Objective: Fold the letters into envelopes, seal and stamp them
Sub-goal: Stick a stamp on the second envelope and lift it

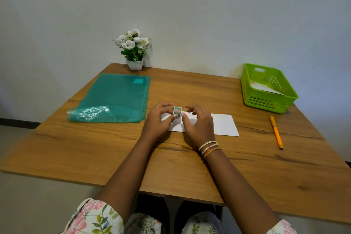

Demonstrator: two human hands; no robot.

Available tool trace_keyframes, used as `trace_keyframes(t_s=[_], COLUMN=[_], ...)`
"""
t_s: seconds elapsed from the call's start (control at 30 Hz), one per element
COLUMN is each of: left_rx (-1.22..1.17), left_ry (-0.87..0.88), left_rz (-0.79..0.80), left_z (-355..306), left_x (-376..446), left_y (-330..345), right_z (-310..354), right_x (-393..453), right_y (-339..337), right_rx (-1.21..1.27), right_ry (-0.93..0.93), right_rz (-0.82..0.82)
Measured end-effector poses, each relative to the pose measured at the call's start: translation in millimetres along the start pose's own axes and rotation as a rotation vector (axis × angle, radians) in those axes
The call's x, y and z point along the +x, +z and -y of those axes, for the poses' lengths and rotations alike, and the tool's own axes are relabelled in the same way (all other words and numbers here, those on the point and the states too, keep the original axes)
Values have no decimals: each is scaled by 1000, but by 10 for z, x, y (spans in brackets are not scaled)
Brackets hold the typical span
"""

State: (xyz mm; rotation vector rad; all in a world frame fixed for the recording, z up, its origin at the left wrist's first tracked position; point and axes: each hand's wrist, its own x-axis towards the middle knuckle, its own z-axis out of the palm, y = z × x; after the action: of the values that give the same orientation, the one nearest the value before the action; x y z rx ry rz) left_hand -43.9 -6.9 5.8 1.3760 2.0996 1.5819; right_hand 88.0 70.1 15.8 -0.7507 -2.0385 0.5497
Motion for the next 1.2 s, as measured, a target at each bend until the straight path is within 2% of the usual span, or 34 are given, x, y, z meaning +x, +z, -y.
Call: trace_keyframes(t_s=[0.17,0.33,0.67,0.83,1.03,1.2], left_rx=[89,151,207,233,260,383], left_ry=[95,131,98,98,102,89], left_rz=[61,87,67,47,15,12], left_z=[5,-37,-35,-13,35,-26], left_x=[-27,-43,-2,3,45,225], left_y=[8,3,16,24,52,149], right_z=[-1,-91,-77,-112,-205,-182], right_x=[14,32,14,0,15,-1], right_y=[23,46,-21,-93,-126,-129], right_rx=[38,81,249,384,486,583], right_ry=[-49,37,209,328,561,657], right_rz=[57,39,5,-54,-115,-93])
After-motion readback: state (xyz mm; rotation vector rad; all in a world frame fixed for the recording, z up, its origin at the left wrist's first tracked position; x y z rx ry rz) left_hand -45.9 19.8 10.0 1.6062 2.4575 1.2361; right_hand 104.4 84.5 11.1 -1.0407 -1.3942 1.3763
